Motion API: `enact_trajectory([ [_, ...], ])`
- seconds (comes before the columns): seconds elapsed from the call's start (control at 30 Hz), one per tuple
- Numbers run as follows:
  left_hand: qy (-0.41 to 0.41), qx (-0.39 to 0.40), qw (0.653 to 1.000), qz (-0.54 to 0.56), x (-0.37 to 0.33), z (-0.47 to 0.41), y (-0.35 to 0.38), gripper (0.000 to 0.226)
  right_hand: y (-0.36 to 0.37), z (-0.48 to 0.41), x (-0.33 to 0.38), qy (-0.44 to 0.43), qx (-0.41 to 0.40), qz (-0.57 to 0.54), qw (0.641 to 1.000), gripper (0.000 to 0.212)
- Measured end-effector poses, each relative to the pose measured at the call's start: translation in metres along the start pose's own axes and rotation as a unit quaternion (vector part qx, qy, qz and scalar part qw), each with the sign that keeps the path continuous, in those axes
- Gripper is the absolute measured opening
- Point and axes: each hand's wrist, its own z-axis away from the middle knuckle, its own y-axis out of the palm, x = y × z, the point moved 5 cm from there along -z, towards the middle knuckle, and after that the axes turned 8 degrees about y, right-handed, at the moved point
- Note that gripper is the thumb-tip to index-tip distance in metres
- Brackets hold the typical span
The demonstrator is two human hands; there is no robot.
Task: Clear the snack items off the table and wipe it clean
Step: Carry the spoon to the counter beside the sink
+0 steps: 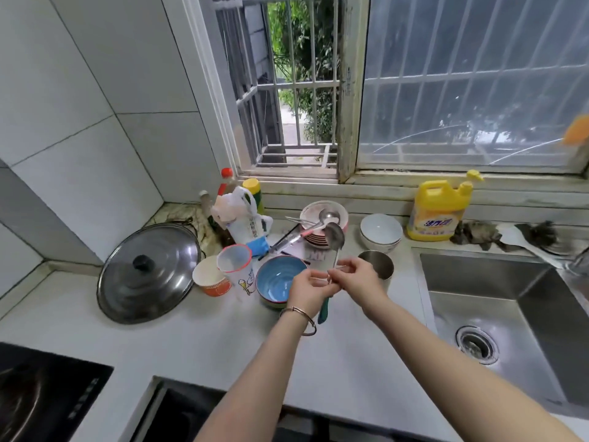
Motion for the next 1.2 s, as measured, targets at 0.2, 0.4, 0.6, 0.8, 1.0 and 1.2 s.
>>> enact_trajectory([
  [0.2,0.005,-0.021,0.994,-0.104,-0.01,-0.07,-0.022,0.031,0.029,-0.059,0.01,0.06,-0.001,-0.123,0.991,0.025],
  [0.4,0.021,0.004,0.974,-0.225,-0.025,-0.147,-0.042,0.022,0.054,-0.12,0.027,0.097,-0.033,-0.176,0.979,0.009],
  [0.6,0.034,0.03,0.952,-0.301,-0.02,-0.212,-0.047,0.01,0.075,-0.172,0.033,0.123,-0.05,-0.208,0.969,0.01],
  [0.8,0.039,0.034,0.942,-0.331,0.002,-0.251,-0.041,0.008,0.086,-0.213,0.022,0.144,-0.049,-0.198,0.968,0.012],
  [1.0,0.028,0.048,0.937,-0.345,0.02,-0.269,-0.039,0.01,0.09,-0.224,0.012,0.17,-0.079,-0.195,0.963,0.011],
  [1.2,0.025,0.051,0.931,-0.361,0.026,-0.275,-0.038,0.012,0.091,-0.23,0.008,0.164,-0.077,-0.187,0.965,0.019],
])
